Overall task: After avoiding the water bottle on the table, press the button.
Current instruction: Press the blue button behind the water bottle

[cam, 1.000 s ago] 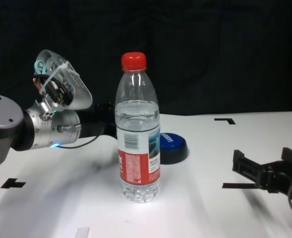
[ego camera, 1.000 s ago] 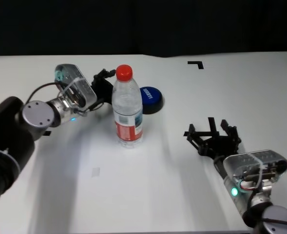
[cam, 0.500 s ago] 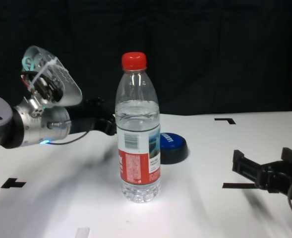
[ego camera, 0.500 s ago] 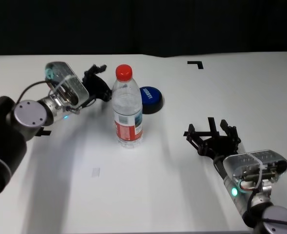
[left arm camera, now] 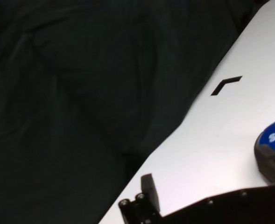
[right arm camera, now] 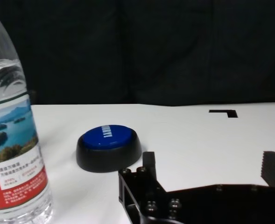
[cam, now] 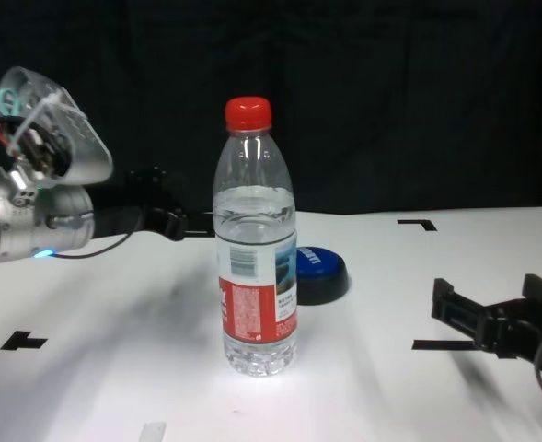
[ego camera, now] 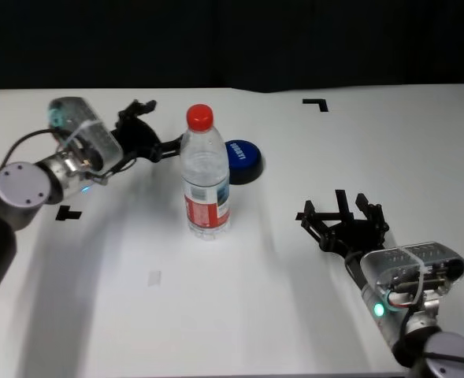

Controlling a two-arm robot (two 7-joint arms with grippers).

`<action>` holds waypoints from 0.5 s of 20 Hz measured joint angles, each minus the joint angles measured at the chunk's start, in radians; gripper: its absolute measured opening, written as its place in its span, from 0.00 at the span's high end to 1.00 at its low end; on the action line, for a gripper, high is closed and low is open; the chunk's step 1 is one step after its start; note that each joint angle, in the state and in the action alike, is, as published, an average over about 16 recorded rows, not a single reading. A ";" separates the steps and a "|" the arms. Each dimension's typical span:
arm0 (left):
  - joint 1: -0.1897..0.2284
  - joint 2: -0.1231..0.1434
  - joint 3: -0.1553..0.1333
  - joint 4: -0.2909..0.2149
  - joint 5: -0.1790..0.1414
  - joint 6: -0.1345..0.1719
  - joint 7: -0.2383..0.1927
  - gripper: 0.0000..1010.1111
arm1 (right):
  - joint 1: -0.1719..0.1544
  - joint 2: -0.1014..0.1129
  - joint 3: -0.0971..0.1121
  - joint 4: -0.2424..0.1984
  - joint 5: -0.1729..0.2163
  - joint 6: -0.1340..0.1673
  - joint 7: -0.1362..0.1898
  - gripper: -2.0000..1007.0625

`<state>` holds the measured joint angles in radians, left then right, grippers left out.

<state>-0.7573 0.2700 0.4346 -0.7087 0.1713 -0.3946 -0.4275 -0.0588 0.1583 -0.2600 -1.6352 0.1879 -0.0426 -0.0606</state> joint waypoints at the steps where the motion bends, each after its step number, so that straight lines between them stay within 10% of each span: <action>1: 0.009 0.009 -0.002 -0.020 -0.004 0.006 -0.003 0.01 | 0.000 0.000 0.000 0.000 0.000 0.000 0.000 0.00; 10: 0.108 0.099 -0.031 -0.210 -0.053 0.074 -0.030 0.01 | 0.000 0.000 0.000 0.000 0.000 0.000 0.000 0.00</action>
<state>-0.6490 0.3694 0.4039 -0.9191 0.1180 -0.3211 -0.4571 -0.0588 0.1583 -0.2600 -1.6352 0.1879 -0.0426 -0.0605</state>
